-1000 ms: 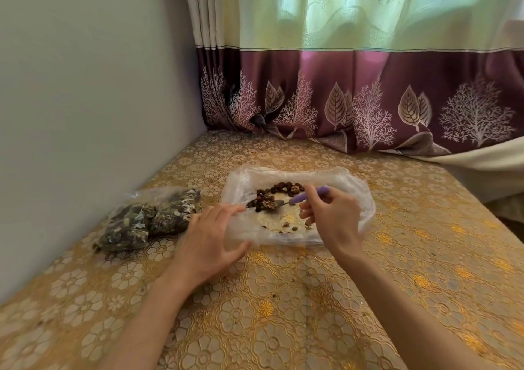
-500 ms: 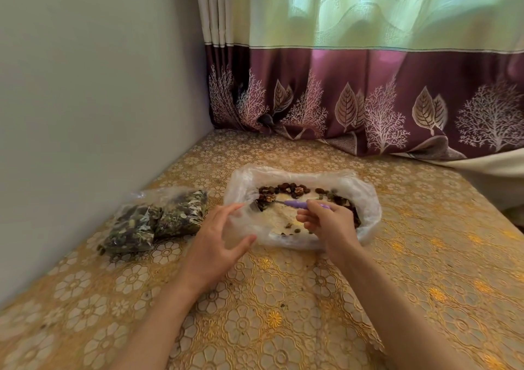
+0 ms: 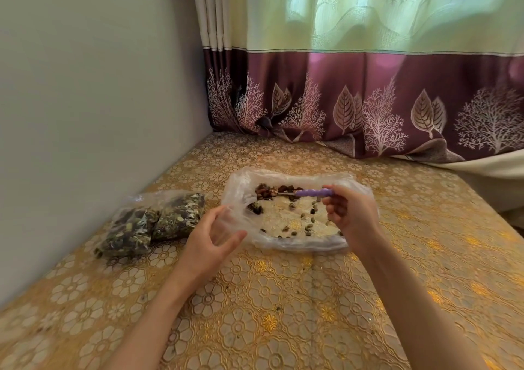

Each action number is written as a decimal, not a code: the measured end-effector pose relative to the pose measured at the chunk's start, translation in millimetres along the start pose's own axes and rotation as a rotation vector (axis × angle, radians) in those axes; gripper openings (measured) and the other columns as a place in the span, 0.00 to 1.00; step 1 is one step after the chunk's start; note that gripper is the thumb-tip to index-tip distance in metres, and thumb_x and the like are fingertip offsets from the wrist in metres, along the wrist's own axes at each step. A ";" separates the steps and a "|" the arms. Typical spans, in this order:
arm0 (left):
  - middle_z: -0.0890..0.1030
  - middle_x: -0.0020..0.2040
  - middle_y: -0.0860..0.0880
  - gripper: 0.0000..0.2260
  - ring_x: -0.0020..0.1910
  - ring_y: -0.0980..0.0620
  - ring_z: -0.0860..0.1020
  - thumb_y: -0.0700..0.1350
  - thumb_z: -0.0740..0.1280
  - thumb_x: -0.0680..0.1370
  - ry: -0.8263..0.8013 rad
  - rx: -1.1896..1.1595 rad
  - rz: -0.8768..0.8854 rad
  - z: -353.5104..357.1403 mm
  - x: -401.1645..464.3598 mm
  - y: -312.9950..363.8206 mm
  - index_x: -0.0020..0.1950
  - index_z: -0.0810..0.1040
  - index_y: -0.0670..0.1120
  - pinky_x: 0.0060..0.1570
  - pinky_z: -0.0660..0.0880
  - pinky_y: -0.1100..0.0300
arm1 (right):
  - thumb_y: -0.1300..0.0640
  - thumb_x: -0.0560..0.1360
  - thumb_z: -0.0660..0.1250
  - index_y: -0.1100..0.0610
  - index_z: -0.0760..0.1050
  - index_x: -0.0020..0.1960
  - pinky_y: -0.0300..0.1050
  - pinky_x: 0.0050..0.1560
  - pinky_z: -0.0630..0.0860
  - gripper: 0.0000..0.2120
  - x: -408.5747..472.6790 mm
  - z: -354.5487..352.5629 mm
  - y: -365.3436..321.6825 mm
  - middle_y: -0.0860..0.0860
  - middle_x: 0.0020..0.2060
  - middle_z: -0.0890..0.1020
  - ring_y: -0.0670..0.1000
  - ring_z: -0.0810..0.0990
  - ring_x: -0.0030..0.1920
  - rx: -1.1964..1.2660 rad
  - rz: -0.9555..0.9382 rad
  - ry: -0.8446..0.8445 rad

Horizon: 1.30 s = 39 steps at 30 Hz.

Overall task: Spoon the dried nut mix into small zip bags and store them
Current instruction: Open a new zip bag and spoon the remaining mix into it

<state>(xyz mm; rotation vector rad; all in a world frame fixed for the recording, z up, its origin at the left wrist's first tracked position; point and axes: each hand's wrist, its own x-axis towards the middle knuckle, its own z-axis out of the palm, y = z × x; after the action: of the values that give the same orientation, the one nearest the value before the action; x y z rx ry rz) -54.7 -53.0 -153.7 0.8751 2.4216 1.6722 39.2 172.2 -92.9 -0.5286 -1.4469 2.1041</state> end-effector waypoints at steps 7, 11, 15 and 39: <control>0.72 0.67 0.53 0.38 0.62 0.55 0.74 0.63 0.68 0.66 0.018 -0.016 -0.009 -0.9 0.4 0.1 0.71 0.64 0.49 0.61 0.72 0.60 | 0.65 0.77 0.61 0.66 0.77 0.43 0.34 0.23 0.64 0.08 -10.5 8.8 -20.6 0.53 0.27 0.79 0.46 0.70 0.27 -0.075 -0.054 -0.120; 0.74 0.63 0.54 0.32 0.60 0.56 0.75 0.62 0.69 0.66 0.062 -0.052 0.009 -1.9 -0.7 2.7 0.66 0.69 0.50 0.57 0.75 0.63 | 0.65 0.76 0.63 0.66 0.78 0.41 0.32 0.21 0.63 0.08 -24.8 23.3 -23.8 0.53 0.27 0.81 0.46 0.71 0.26 -0.179 -0.118 -0.234; 0.78 0.57 0.57 0.27 0.56 0.58 0.78 0.59 0.71 0.65 0.110 -0.172 0.042 -0.7 -2.2 13.0 0.61 0.70 0.54 0.59 0.74 0.53 | 0.64 0.76 0.64 0.65 0.79 0.45 0.33 0.24 0.68 0.06 -37.3 33.3 -23.8 0.52 0.29 0.80 0.46 0.74 0.27 -0.291 -0.242 -0.372; 0.78 0.51 0.45 0.39 0.51 0.49 0.79 0.68 0.71 0.60 0.355 -0.158 0.122 -8.5 -7.3 30.8 0.64 0.66 0.49 0.53 0.77 0.50 | 0.60 0.79 0.61 0.61 0.77 0.41 0.33 0.25 0.66 0.11 -27.4 22.0 -25.1 0.48 0.27 0.80 0.45 0.72 0.27 -0.117 -0.439 -0.101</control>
<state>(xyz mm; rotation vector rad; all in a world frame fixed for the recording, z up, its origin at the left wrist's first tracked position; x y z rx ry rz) -39.1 -56.1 -125.1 0.7743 2.4375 2.1965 52.8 146.4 -61.1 -0.1278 -1.5816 1.7260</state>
